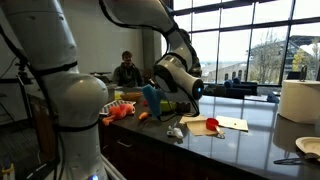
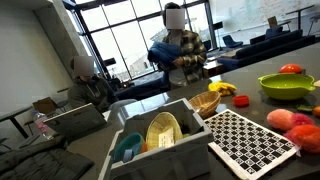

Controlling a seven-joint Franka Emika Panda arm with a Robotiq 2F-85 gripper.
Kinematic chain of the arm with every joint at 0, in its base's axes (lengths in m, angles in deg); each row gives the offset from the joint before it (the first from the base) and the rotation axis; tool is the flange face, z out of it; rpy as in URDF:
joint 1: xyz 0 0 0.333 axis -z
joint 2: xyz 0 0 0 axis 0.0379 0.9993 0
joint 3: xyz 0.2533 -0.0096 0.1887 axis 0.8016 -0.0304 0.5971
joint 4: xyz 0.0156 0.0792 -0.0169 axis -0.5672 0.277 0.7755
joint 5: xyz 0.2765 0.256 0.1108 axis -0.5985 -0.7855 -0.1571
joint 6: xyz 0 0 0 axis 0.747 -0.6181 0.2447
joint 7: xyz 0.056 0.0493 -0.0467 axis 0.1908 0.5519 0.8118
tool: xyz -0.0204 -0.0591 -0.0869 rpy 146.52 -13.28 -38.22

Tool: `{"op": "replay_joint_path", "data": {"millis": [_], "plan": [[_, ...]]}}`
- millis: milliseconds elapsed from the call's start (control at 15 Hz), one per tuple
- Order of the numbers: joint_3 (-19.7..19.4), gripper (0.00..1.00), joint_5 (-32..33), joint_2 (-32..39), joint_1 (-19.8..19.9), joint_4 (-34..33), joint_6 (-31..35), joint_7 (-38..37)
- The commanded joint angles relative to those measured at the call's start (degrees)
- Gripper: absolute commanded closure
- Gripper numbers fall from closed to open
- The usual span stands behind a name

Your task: Pour the contents in the orange object inside the bowl

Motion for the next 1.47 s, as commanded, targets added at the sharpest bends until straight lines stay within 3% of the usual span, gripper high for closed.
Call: {"op": "replay_joint_path", "data": {"millis": [0, 267, 600, 1400], "plan": [[7.8, 0.99, -2.7, 8.3, 8.0, -1.8, -4.5, 2.4], [14.5, 0.99, -3.2, 13.4, 14.5, -2.3, -4.7, 3.5], [18.3, 0.99, -3.2, 18.9, 18.7, -3.8, -4.5, 4.2], [21.4, 0.99, -5.0, 27.1, 21.0, -7.7, -5.3, 3.9]]}}
